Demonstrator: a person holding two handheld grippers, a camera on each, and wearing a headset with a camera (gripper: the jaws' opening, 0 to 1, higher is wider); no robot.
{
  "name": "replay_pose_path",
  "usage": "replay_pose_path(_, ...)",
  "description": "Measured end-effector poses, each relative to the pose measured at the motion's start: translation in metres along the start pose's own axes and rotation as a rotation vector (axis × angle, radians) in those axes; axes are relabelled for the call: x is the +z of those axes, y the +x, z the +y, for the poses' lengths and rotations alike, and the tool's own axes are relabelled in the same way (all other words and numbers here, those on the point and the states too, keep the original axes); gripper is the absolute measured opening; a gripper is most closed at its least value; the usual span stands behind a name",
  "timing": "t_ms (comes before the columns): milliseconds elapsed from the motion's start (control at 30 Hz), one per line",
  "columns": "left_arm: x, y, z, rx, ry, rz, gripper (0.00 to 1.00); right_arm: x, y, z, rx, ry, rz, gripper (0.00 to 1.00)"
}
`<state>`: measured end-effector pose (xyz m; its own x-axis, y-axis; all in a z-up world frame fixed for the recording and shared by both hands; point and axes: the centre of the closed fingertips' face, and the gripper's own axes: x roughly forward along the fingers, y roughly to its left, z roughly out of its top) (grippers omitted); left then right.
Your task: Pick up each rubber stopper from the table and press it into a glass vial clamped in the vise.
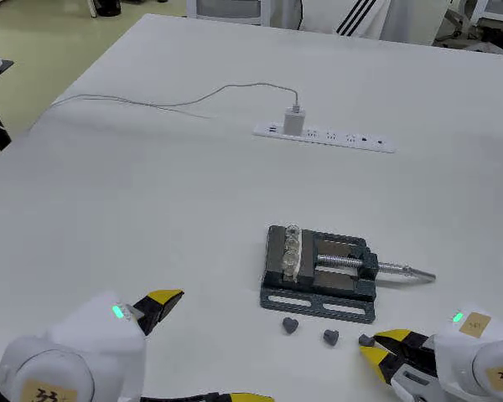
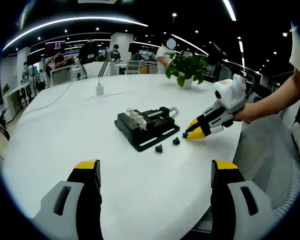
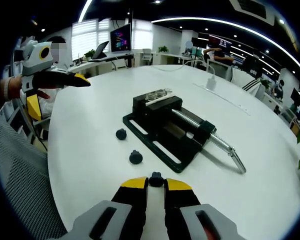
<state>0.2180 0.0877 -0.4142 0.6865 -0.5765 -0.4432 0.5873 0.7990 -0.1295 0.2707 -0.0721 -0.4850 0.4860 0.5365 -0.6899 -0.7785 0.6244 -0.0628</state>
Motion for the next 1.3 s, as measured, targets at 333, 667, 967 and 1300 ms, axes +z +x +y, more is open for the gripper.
replay_pose_path(333, -0.001, 0.000, 0.000, 0.000, -0.003, 0.000, 0.90, -0.002, -0.001, -0.001, -0.005, -0.007, 0.005, 0.09)
replay_pose_path(667, 0.001, 0.003, -0.002, -0.006, 0.017, -0.004, 0.88, 0.004, -0.009, -0.005, -0.004, -0.022, 0.002, 0.08)
replay_pose_path(967, 0.015, 0.013, -0.013, -0.037, 0.112, -0.027, 0.82, 0.027, -0.040, -0.008, 0.067, -0.112, 0.002, 0.08)
replay_pose_path(1300, 0.034, 0.025, -0.031, -0.095, 0.228, -0.054, 0.69, 0.060, -0.073, -0.004, 0.154, -0.263, 0.007, 0.08)
